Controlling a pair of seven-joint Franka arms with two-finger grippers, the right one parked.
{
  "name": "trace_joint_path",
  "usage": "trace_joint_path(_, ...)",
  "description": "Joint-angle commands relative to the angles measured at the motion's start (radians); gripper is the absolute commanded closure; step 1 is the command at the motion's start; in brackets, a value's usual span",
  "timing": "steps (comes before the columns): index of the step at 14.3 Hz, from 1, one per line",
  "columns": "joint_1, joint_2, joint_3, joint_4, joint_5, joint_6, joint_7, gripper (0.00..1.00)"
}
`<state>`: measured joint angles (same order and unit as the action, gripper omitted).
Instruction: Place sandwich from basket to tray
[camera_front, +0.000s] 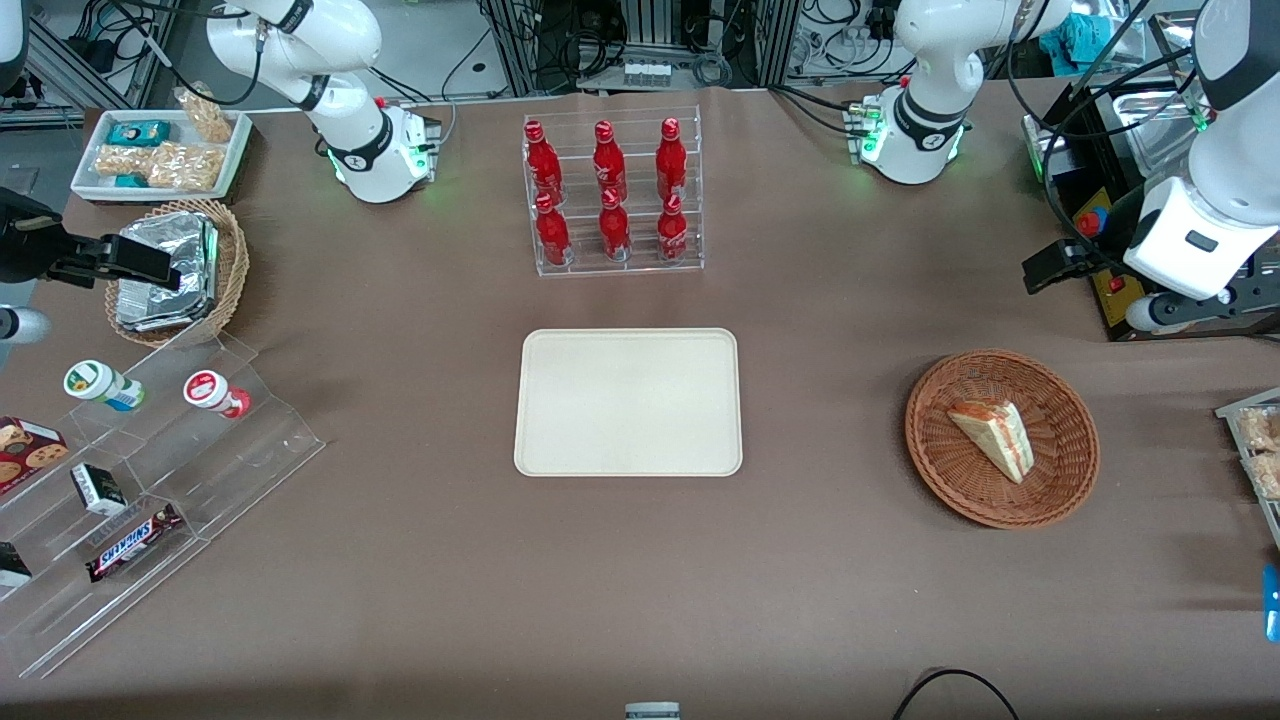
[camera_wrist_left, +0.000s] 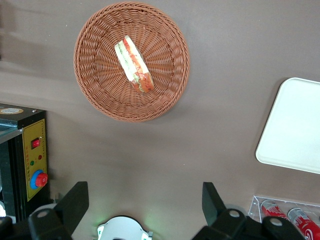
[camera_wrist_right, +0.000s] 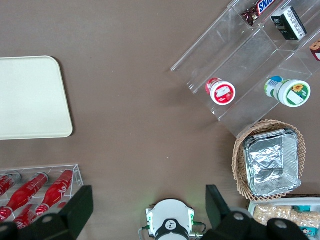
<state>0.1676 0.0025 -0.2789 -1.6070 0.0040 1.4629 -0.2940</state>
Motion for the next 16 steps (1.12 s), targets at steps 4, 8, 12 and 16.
trace_joint_path(4, 0.01, 0.007, -0.006, 0.016, -0.009, -0.004, -0.004, 0.0)
trace_joint_path(8, 0.01, 0.033, -0.006, 0.007, 0.002, -0.006, -0.005, 0.0)
trace_joint_path(12, 0.026, 0.082, 0.006, -0.019, 0.008, 0.007, -0.013, 0.0)
trace_joint_path(16, 0.027, 0.097, 0.024, -0.184, 0.114, 0.262, -0.017, 0.0)
